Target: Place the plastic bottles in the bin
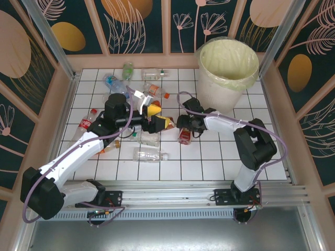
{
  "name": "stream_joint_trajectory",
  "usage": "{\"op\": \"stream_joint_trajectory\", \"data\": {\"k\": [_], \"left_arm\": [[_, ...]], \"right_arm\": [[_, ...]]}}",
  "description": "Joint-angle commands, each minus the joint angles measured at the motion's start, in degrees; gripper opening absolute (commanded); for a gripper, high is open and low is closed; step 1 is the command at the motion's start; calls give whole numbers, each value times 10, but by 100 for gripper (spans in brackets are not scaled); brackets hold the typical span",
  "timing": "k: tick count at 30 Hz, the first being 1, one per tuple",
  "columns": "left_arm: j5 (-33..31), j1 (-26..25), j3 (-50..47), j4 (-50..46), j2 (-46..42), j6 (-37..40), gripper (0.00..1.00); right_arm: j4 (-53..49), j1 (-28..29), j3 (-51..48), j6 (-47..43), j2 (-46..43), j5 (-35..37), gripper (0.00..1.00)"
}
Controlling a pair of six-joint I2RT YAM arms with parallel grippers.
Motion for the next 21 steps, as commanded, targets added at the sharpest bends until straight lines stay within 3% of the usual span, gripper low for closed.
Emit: {"op": "stream_joint_trajectory", "data": {"k": [1,11,21], "left_arm": [[-9,-3,-3,20,-6,-9,99],[-9,-3,-5,24,-10,-11,99],[-15,-3,-6,54,-34,-27,99]], "right_arm": [[-35,-1,27,-26,19,22,74],[-56,18,63,-69,36,71,62],[-44,43,110,-160,-57,83,62]]}}
